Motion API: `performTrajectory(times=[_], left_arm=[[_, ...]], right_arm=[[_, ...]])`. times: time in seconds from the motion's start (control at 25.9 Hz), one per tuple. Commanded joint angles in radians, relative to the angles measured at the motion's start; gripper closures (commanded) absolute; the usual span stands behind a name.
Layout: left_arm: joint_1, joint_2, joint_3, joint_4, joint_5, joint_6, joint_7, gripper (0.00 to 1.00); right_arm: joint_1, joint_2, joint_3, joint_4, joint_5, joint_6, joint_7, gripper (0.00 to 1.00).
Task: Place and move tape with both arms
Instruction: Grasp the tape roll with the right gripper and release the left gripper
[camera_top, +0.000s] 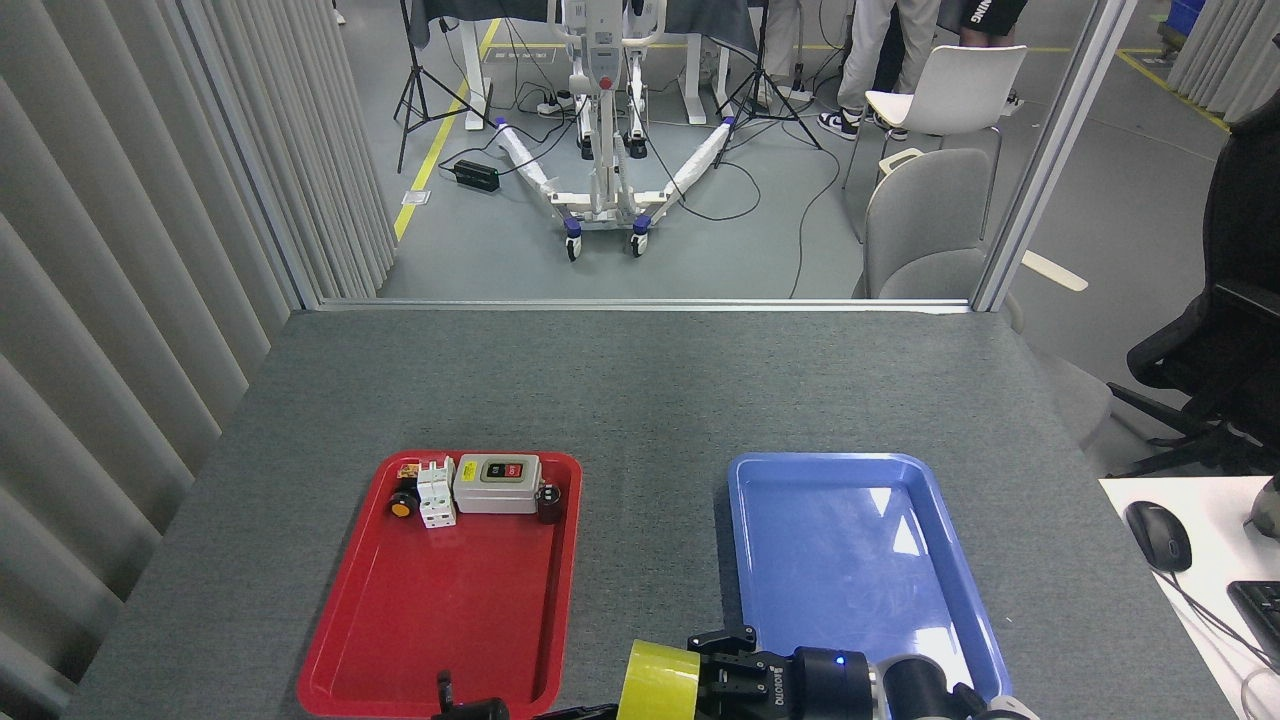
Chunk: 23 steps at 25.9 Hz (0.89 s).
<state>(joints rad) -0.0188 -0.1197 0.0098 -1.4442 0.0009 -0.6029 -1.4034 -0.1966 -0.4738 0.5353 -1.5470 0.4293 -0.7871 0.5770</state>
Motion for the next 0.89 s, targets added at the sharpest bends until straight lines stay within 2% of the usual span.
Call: performTrajectory(times=[0.0, 0.58, 0.85], left_arm=[[-0.001, 0.000, 0.001, 0.001, 0.001, 0.002, 0.003, 1.00], [-0.013, -0.001, 0.007, 0.022, -0.015, -0.006, 0.014, 1.00], [-0.020, -0.002, 0.029, 0.034, -0.056, -0.015, 0.018, 0.63]], right_arm=[[0.002, 0.000, 0.000, 0.001, 0.000, 0.002, 0.015, 0.75], [0.005, -0.002, 0.000, 0.005, 0.006, 0.002, 0.014, 0.86], [-0.003, -0.009, -0.003, 0.015, 0.005, 0.002, 0.012, 0.91]])
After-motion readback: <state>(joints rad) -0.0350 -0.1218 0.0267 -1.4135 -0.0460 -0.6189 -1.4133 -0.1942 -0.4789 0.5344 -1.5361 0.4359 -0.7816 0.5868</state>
